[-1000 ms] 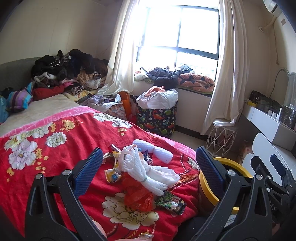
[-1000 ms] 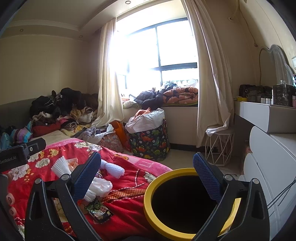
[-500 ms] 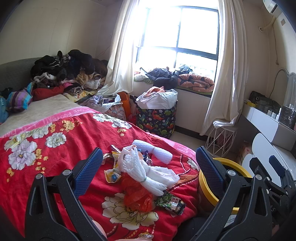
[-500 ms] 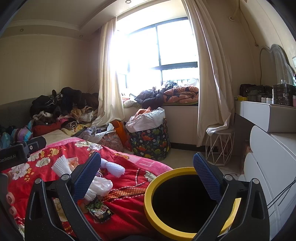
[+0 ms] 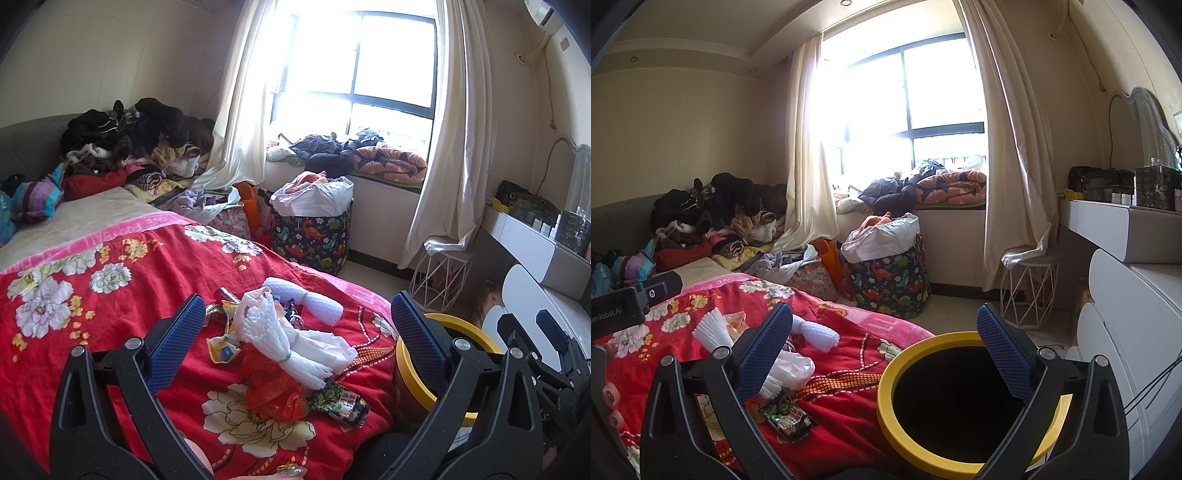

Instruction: Collect trash

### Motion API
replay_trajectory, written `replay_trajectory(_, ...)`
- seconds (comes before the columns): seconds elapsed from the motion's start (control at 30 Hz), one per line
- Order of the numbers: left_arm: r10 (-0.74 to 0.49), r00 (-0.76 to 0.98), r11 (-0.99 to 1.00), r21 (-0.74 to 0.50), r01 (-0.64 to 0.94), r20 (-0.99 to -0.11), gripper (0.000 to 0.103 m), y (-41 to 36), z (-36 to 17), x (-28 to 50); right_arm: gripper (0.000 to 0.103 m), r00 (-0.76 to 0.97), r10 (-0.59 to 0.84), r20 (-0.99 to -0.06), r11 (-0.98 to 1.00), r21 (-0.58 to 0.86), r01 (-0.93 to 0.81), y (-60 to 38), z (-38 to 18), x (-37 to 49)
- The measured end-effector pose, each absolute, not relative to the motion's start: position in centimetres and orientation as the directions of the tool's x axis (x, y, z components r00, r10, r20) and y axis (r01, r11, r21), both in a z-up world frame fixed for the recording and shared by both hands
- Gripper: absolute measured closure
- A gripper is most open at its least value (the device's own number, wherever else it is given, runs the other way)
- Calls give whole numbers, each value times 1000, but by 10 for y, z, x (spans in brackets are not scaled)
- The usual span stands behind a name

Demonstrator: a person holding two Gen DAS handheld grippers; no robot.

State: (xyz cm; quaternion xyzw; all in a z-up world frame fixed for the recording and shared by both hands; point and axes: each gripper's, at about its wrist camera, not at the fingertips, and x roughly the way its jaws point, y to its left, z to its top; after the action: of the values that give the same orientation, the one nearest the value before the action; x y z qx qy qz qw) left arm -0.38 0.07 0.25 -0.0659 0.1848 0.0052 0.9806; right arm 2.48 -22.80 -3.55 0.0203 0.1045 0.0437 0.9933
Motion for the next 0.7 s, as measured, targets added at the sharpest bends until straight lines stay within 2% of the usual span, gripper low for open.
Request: replay_trajectory(0.7,-62,922,990,-138,10,-381,10,-24,8,7,6,972,51,-228,998,58,-39,-244,-37,22)
